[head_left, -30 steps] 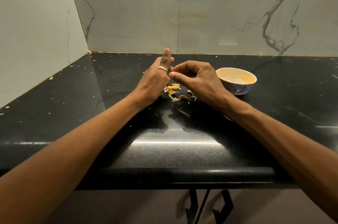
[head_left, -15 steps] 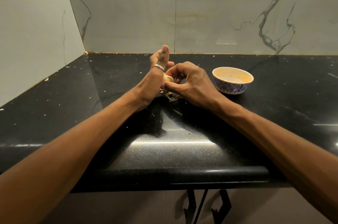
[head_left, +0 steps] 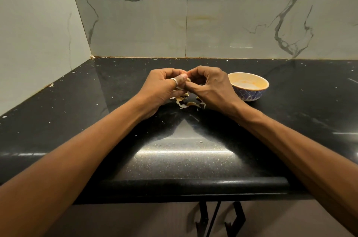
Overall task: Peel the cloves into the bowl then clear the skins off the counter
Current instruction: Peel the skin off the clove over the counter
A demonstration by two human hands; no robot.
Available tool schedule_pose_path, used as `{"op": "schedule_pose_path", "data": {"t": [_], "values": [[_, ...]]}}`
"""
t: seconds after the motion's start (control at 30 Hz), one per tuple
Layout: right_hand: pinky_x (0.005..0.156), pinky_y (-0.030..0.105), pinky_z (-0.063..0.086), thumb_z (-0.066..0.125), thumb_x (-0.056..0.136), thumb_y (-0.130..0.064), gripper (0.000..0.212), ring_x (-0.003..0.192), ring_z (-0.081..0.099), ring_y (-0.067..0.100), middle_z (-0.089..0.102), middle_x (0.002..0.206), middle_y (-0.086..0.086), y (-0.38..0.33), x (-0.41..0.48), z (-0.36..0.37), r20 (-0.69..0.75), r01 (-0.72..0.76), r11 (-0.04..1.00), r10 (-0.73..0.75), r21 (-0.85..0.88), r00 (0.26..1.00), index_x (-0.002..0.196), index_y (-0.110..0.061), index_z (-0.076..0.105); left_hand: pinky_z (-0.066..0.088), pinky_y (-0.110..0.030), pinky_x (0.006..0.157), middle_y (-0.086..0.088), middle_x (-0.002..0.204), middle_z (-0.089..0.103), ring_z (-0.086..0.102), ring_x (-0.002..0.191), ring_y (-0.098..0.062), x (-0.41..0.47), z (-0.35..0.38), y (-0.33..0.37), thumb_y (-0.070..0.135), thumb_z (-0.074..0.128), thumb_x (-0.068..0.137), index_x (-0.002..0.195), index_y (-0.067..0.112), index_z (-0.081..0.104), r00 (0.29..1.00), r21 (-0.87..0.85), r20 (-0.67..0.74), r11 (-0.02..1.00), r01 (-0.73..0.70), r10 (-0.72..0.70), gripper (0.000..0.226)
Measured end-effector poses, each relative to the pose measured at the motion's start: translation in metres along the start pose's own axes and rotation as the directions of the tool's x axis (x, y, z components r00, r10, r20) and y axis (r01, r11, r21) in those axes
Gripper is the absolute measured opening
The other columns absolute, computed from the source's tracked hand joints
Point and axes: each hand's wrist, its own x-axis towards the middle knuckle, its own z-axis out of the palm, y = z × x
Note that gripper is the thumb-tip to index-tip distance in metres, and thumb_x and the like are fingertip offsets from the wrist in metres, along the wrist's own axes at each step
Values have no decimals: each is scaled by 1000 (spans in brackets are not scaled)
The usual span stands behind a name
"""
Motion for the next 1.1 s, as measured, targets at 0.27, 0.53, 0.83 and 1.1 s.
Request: {"op": "schedule_pose_path", "data": {"t": [0.27,0.53,0.83,1.1], "values": [[71,18,57,70,90,-17,14,76,72,-1,77,84,-7,1,2,-4,79,-34,999,34,7,996,100,-19,80,62,-26,68,-9,87,74,75,78,-17,-5,-2,3,4,67,93,109,1,70,1000,-17,-10,1000,22,-22,17],[55,13,46,71,90,-26,14,59,61,0,74,74,-4,-1,-2,-4,-12,38,995,-40,-96,999,93,-17,80,63,-33,75,-21,99,74,75,86,-25,-9,0,5,0,71,88,109,-3,70,1000,-70,14,997,26,-25,21],[53,8,42,73,87,-23,12,53,58,-4,73,71,-2,-5,-3,-2,-63,12,988,-22,-152,998,90,-14,80,63,-37,77,-17,91,74,74,83,-23,-10,3,5,-2,71,88,100,0,72,999,-82,-1,996,42,-42,13],[72,35,63,80,83,-26,10,71,74,14,75,73,0,-1,1,0,-38,-236,964,242,124,970,83,-16,79,63,-38,77,-13,91,77,76,88,-26,-10,1,6,0,73,86,94,7,75,1000,-57,7,998,25,-24,11]]}}
